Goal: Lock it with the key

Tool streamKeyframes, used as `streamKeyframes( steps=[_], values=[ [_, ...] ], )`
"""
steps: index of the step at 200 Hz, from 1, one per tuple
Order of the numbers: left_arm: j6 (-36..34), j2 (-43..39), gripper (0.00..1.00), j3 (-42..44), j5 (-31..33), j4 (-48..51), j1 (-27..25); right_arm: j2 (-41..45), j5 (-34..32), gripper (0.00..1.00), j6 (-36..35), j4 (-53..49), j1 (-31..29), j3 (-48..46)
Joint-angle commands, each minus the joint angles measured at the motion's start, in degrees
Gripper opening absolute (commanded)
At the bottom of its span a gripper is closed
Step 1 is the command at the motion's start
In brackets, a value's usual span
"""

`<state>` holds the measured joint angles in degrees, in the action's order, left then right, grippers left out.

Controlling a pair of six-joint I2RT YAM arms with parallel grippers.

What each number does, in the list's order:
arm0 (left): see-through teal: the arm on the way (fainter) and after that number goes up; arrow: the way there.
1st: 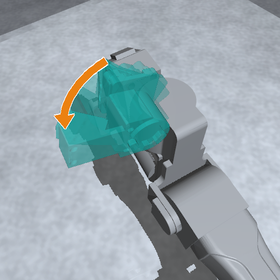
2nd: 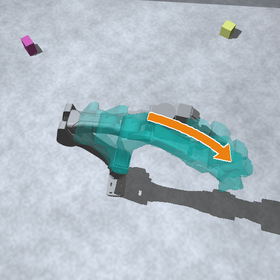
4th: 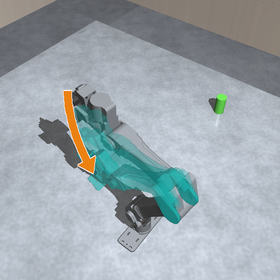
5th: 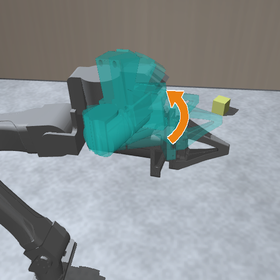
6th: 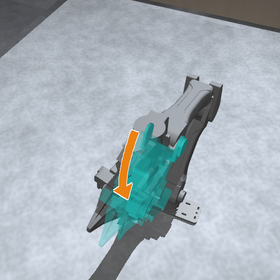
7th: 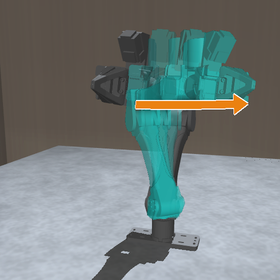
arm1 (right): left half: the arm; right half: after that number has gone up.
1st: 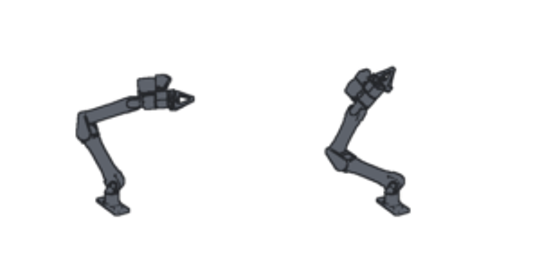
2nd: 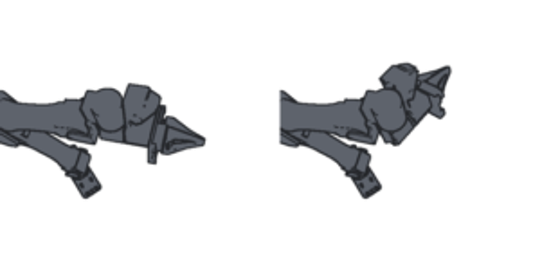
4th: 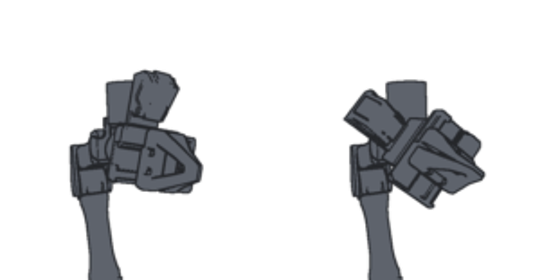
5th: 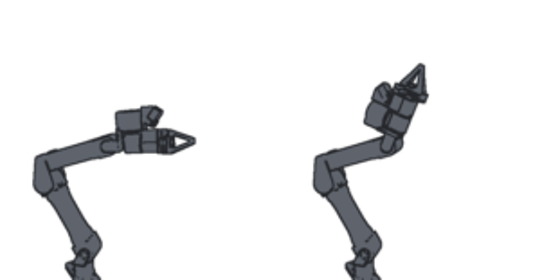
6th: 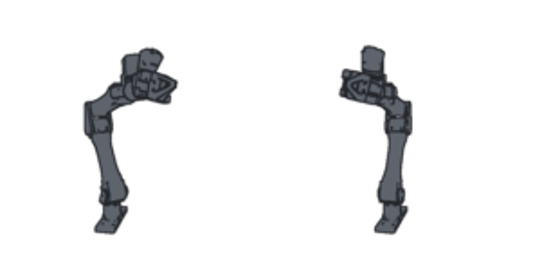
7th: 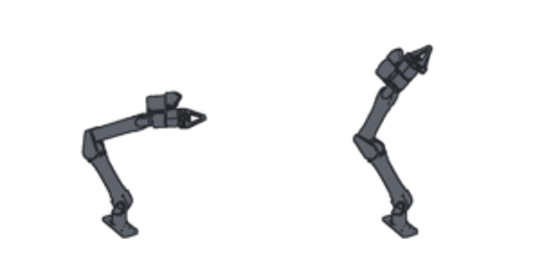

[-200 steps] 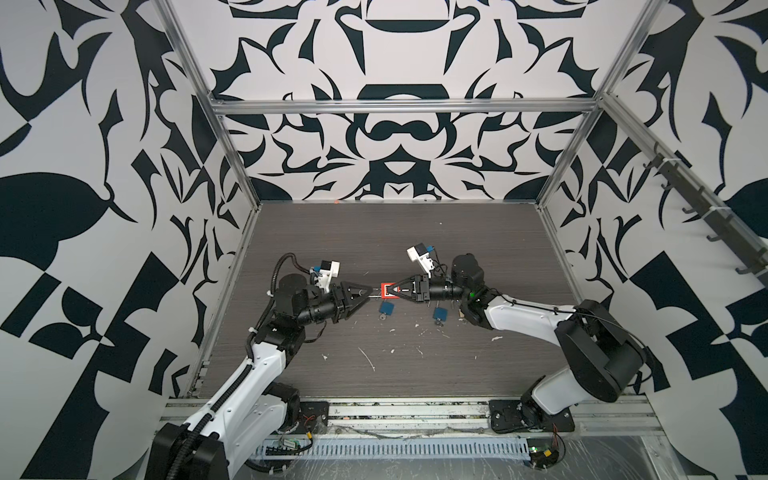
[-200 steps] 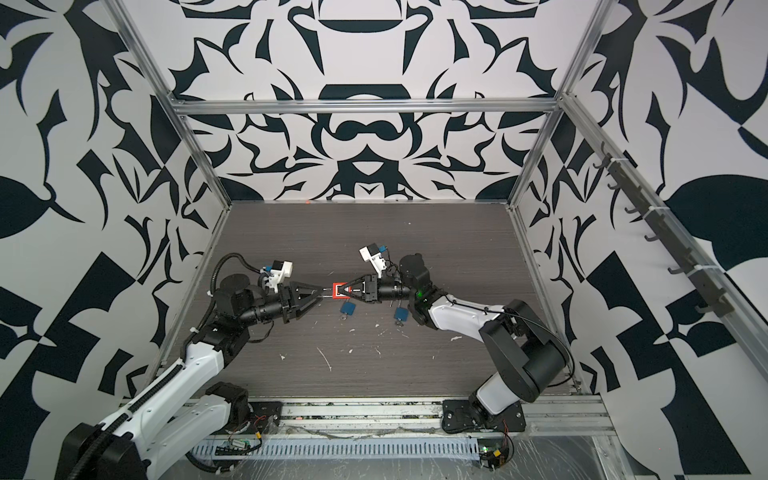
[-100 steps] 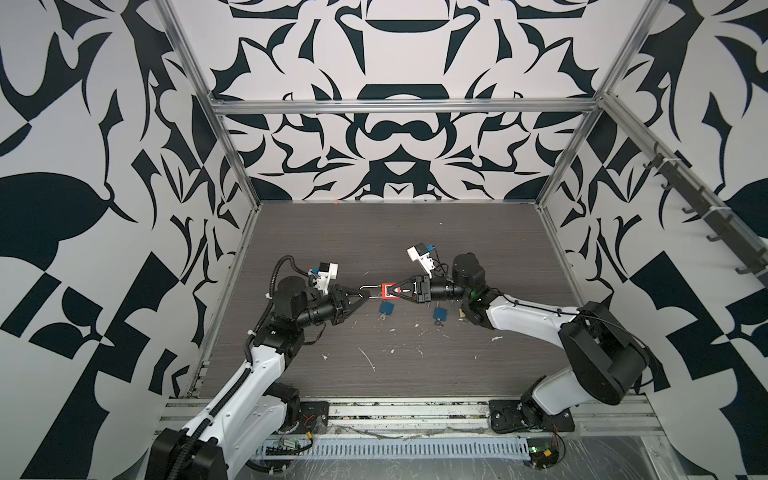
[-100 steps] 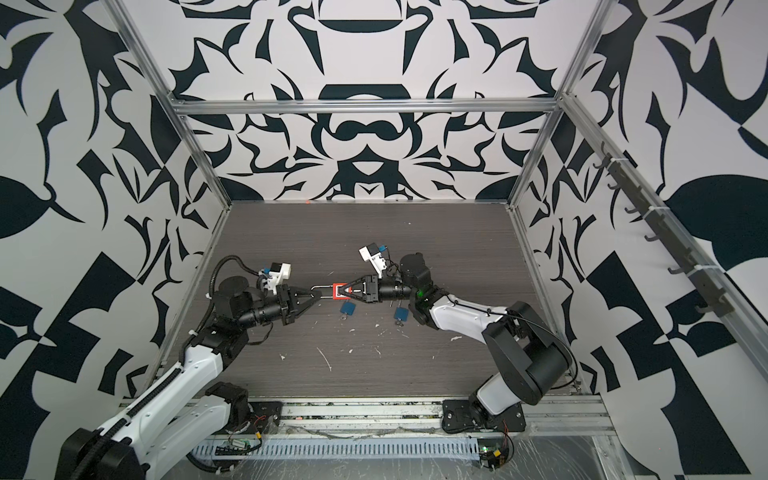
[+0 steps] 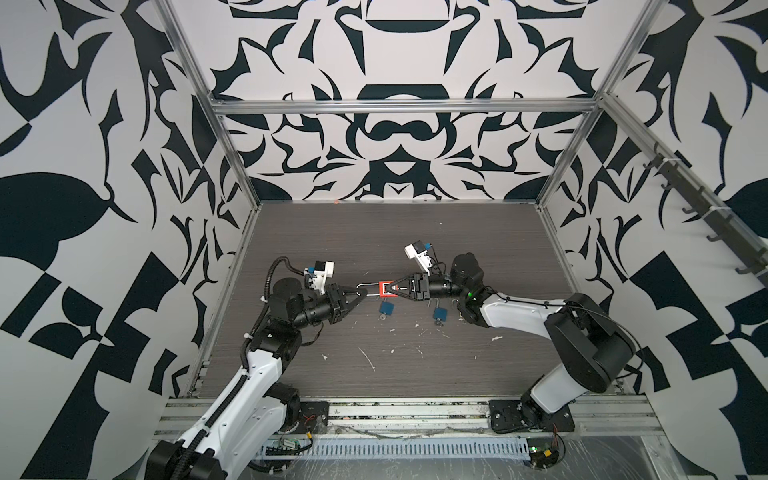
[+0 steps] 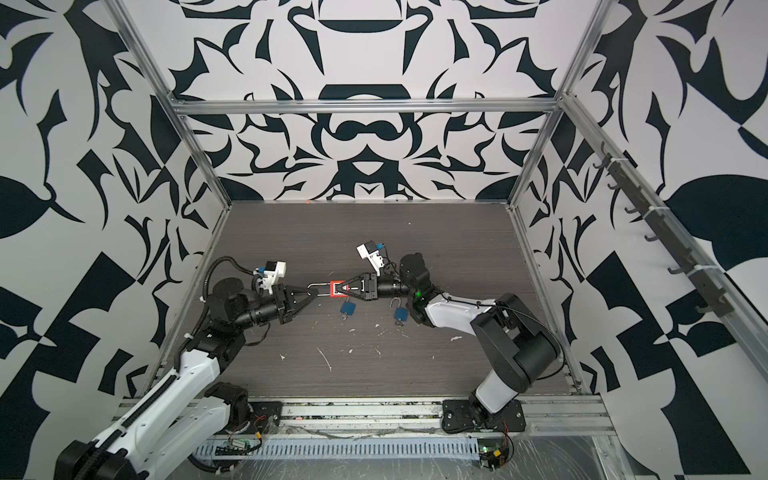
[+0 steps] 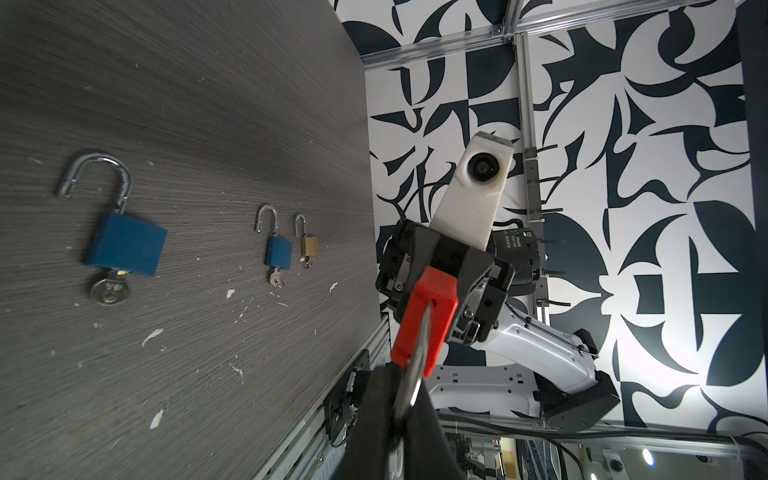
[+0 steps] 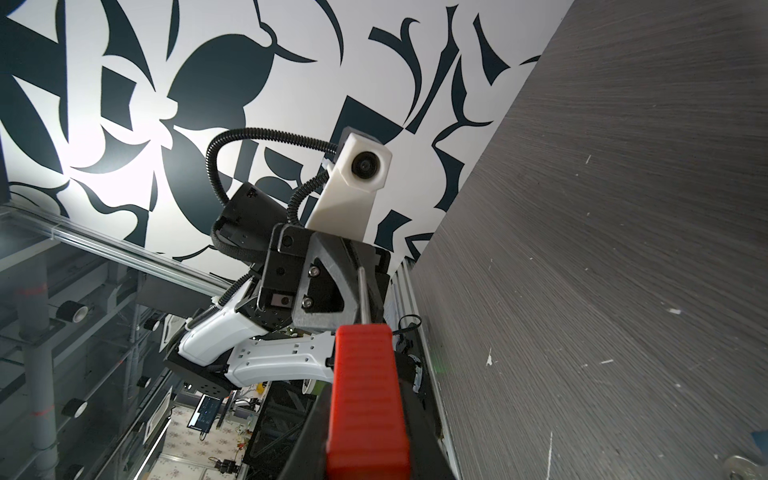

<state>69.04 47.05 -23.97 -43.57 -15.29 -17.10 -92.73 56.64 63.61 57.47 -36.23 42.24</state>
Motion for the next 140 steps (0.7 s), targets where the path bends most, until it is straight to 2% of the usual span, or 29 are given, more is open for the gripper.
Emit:
streamKeyframes(
  steps=[1,140],
  values=[
    [-1.5,-1.6,0.0,0.0,-3.6,-4.0,-0.7,-0.9,-1.2,0.0,2.8,4.7,-0.4,2.5],
    [-2.7,-4.2,0.0,0.2,-6.6,-10.2,-0.7,-4.9,-1.8,0.0,11.7,10.5,-1.7,5.8]
  ],
)
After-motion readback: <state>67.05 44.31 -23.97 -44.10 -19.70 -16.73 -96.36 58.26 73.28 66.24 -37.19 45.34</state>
